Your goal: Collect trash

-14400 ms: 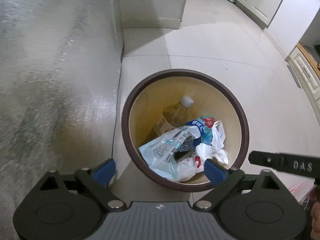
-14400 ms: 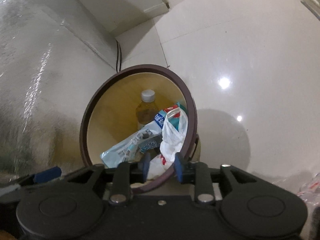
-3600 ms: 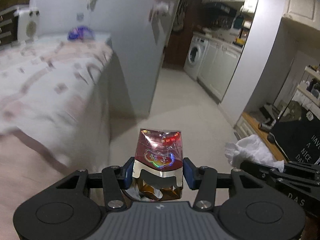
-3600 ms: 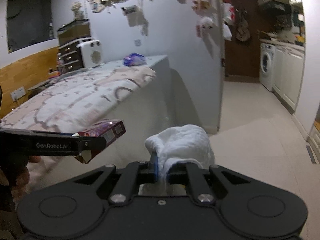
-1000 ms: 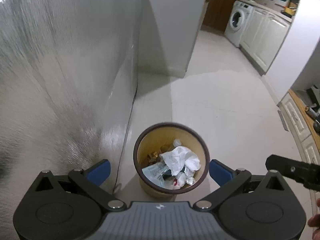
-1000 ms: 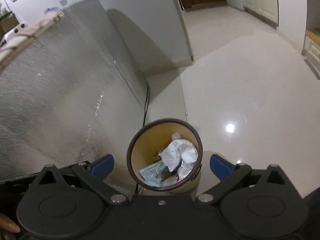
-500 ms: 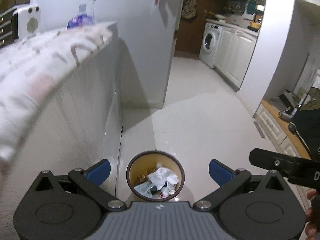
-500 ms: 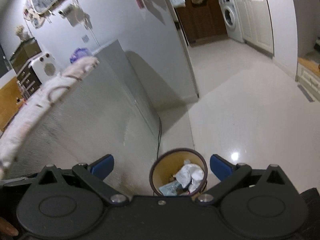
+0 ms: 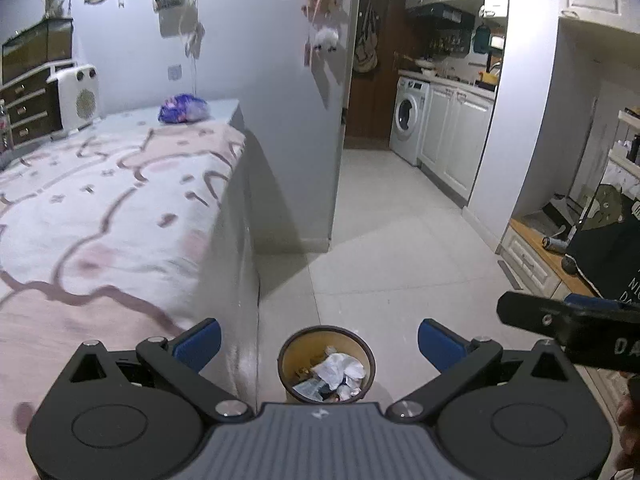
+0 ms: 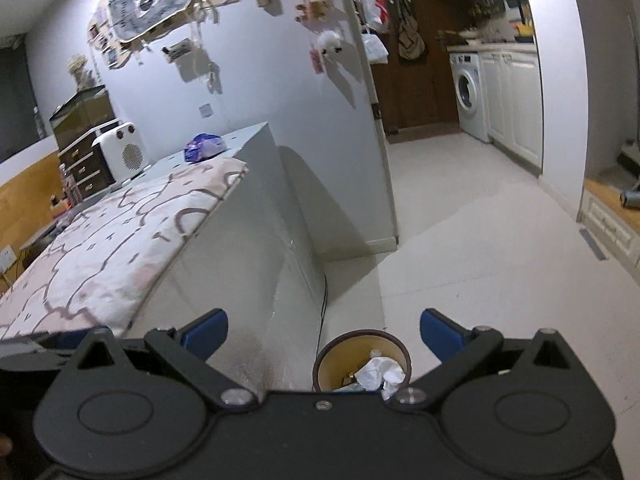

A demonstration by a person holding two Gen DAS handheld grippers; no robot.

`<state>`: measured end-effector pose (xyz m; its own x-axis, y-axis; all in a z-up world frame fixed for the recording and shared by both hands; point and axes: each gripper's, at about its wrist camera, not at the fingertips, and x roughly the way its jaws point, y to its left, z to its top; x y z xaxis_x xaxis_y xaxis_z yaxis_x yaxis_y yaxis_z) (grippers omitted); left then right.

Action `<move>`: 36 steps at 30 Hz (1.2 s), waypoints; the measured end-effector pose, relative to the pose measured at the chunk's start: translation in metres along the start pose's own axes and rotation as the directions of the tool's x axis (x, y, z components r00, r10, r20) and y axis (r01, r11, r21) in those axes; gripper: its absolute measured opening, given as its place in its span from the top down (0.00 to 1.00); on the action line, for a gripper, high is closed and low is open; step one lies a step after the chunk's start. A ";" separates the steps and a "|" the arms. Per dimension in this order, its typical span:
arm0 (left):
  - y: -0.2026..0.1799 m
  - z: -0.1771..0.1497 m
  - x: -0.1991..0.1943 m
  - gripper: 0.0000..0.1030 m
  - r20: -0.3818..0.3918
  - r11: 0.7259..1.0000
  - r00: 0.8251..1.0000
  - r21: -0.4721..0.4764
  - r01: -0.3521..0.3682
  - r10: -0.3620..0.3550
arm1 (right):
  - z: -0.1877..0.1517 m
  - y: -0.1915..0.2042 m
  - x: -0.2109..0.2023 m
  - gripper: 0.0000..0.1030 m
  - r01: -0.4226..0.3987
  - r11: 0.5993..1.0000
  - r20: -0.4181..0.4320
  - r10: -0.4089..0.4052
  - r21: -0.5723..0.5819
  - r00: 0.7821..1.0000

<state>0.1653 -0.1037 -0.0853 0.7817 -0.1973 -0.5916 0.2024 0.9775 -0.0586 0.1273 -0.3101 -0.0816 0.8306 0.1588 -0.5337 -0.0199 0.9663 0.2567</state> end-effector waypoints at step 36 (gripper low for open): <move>0.069 -0.046 -0.114 0.00 0.037 0.997 0.996 0.005 -0.079 0.079 | -0.050 0.064 -0.096 0.00 0.111 0.987 -0.001 -0.112 -0.113 0.994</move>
<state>0.0632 -0.0102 -0.0585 0.8164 -0.1220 -0.5645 0.1428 0.9897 -0.0074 0.0184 -0.2533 -0.0539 0.8270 0.0501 -0.5599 0.0098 0.9946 0.1035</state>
